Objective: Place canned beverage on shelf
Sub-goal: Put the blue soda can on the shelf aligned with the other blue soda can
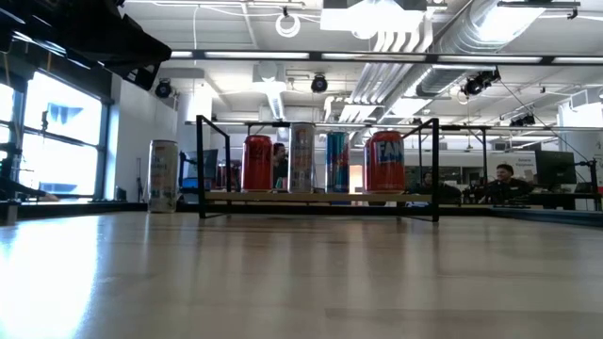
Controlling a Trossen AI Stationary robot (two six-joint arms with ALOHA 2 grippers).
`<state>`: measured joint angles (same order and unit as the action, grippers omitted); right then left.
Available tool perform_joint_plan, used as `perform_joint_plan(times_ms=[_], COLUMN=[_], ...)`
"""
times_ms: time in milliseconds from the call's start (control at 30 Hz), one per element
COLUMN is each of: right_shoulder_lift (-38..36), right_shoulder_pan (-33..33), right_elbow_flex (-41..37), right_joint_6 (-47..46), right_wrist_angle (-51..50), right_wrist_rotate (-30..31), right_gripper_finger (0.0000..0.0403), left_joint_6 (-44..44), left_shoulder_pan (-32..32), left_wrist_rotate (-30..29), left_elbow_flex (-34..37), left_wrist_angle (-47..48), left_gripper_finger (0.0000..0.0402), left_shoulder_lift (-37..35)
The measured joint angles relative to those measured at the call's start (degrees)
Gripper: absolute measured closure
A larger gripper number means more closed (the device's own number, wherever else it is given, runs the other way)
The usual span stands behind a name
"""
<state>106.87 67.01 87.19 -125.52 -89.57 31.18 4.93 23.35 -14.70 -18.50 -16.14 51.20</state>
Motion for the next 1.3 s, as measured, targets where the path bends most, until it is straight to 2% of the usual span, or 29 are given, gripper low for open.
perform_joint_plan(times_ms=[233, 400, 567, 733, 833, 1000, 1300], right_shoulder_lift=[0.0, 0.0, 0.0, 0.0, 0.0, 0.02, -2.45], right_shoulder_pan=[0.1, -0.39, -1.94, -4.41, -5.51, -6.5, -10.82], right_elbow_flex=[-5.15, -7.62, -10.61, -13.89, -14.81, -14.98, -14.98], right_joint_6=[-4.86, -5.63, -5.06, -4.68, -3.56, -0.25, 11.87], right_wrist_angle=[-0.07, -0.01, 1.27, 4.5, 6.85, 8.97, 9.5], right_wrist_rotate=[2.05, 3.57, 8.0, 8.07, 8.19, 11.8, 20.92], right_gripper_finger=[0.0158, 0.0117, 0.0114, 0.0116, 0.0134, 0.0195, 0.0194], left_joint_6=[-0.04, -0.04, -0.07, -0.13, -0.1, -0.07, -0.26], left_shoulder_pan=[0.0, 0.0, 0.0, 0.0, -0.02, 0.16, 1.87], left_wrist_rotate=[0.0, 0.0, 0.0, 0.0, 0.0, 0.0, 0.0], left_elbow_flex=[0.0, 0.0, 0.0, 0.0, 0.0, 0.0, 0.0], left_wrist_angle=[0.09, 0.21, 0.17, 0.07, 0.07, 0.07, 0.02], left_gripper_finger=[0.0401, 0.0401, 0.0401, 0.0401, 0.0401, 0.0401, 0.0401], left_shoulder_lift=[0.0, 0.02, 0.02, 0.02, 0.02, 0.02, 0.02])
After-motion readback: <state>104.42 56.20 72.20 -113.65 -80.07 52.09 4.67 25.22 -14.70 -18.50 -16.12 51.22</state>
